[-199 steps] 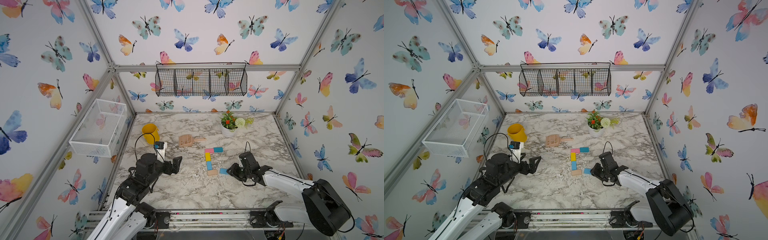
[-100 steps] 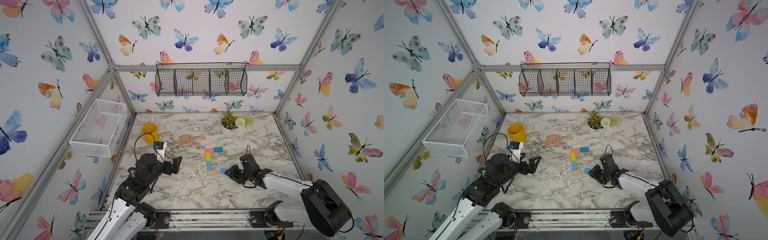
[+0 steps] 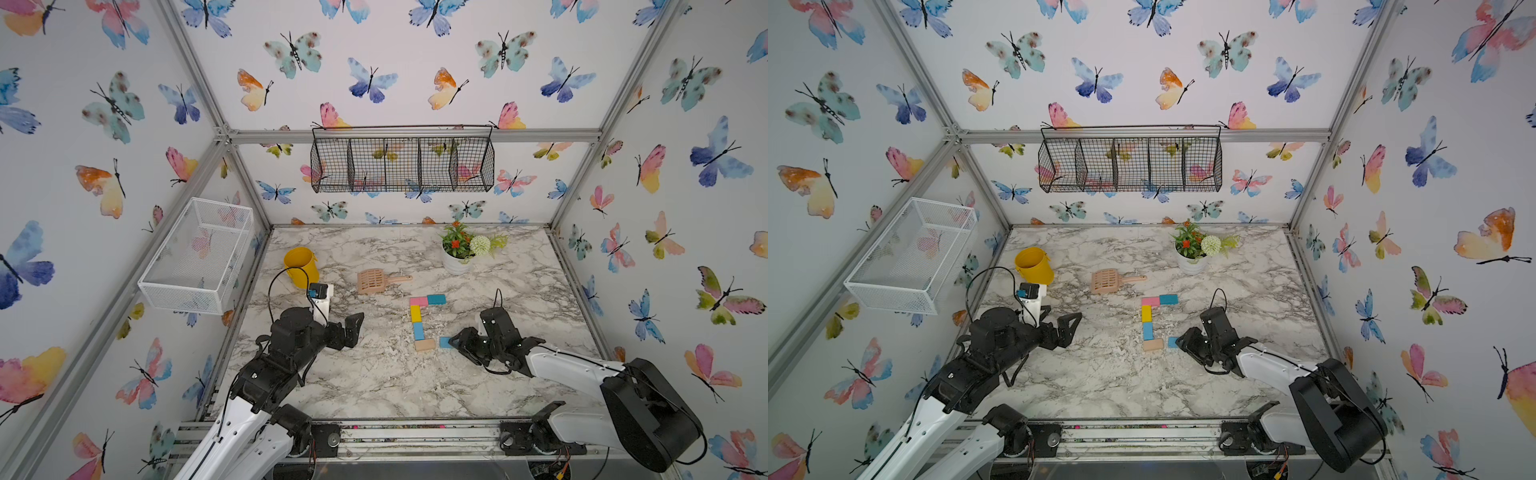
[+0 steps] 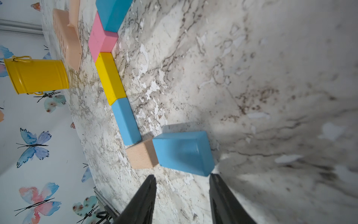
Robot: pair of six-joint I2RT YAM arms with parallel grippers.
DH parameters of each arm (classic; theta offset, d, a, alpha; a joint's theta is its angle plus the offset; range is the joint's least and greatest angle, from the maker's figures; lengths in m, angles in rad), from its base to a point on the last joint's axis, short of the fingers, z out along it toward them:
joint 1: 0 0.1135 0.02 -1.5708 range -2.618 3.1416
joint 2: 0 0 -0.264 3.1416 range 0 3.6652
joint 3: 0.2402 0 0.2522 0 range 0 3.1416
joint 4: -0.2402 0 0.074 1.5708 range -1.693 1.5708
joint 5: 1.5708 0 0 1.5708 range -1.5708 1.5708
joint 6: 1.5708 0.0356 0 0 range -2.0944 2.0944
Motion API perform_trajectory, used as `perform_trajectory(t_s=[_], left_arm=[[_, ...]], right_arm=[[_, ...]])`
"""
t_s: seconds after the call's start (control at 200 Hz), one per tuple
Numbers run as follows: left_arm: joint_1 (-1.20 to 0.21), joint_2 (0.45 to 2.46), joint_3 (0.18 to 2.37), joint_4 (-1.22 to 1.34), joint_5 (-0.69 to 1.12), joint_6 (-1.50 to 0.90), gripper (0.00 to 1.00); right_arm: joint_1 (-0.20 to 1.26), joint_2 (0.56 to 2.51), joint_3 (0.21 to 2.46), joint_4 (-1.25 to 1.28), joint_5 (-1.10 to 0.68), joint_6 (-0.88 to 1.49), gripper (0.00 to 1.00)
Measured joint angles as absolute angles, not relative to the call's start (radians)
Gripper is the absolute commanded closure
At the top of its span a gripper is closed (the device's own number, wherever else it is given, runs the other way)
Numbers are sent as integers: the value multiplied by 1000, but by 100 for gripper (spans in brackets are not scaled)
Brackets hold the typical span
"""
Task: Assemble the letter c with building blocks
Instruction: Assemble the building block at the center of the board.
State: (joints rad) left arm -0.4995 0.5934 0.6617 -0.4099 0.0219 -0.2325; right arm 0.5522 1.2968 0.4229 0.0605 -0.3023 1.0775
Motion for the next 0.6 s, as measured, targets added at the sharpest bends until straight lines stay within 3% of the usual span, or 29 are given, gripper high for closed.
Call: perform_trajectory(t_s=[0.601], left_arm=[[-500, 593, 662, -410, 20, -233, 2]], right_arm=[[542, 1329, 427, 91, -295, 1074, 50]])
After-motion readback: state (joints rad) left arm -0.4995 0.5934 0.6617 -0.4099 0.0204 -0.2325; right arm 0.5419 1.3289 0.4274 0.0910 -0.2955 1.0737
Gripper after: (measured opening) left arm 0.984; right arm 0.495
